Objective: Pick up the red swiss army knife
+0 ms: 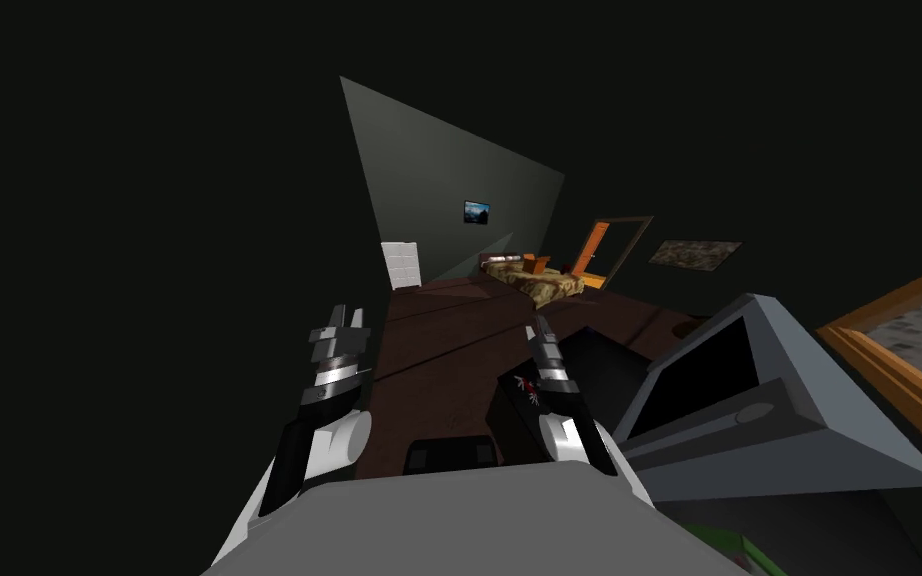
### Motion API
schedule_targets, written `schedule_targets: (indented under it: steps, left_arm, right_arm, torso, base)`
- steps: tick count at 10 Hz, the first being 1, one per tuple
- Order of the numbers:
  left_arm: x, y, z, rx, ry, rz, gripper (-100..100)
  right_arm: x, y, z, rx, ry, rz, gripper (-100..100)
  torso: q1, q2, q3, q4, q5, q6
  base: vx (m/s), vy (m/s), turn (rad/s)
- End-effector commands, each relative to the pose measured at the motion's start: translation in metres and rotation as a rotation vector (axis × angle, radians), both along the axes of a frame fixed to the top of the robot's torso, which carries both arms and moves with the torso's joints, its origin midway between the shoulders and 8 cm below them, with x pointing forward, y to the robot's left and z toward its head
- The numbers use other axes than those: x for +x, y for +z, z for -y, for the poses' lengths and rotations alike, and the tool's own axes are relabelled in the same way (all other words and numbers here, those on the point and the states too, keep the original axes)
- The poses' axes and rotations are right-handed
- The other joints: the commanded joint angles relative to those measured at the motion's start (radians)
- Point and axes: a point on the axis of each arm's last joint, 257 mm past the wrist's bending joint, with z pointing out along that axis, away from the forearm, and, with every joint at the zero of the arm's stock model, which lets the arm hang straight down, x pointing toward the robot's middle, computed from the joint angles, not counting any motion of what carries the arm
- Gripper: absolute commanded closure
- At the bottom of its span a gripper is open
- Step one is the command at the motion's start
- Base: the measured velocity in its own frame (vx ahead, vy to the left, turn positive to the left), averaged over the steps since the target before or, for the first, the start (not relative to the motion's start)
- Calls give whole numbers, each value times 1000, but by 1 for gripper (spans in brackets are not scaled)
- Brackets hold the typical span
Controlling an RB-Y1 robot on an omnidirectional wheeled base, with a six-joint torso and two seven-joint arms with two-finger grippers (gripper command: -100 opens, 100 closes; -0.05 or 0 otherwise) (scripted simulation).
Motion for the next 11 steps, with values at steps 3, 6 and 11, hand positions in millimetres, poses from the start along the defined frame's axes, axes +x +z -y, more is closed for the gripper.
schedule_targets:
  steps: [3, 6, 11]
  left_arm:
    - [0, 0, 0, 0, 0, 0, 0]
    - [0, 0, 0, 0, 0, 0, 0]
    - [0, 0, 0, 0, 0, 0, 0]
  right_arm:
    - [17, -43, 24, 37, -14, -119, -100]
    - [24, -65, 37, 58, -25, -180, -100]
    - [38, -134, 81, 136, -70, -367, -100]
  torso:
    - [0, 0, 0, 0, 0, 0]
    - [0, -1, 0, 0, 0, 0]
    - [-1, -1, -1, 0, 0, 0]
  base:
    - [-6, 1, 65]
    - [-3, -1, 49]
    - [1, -2, 63]
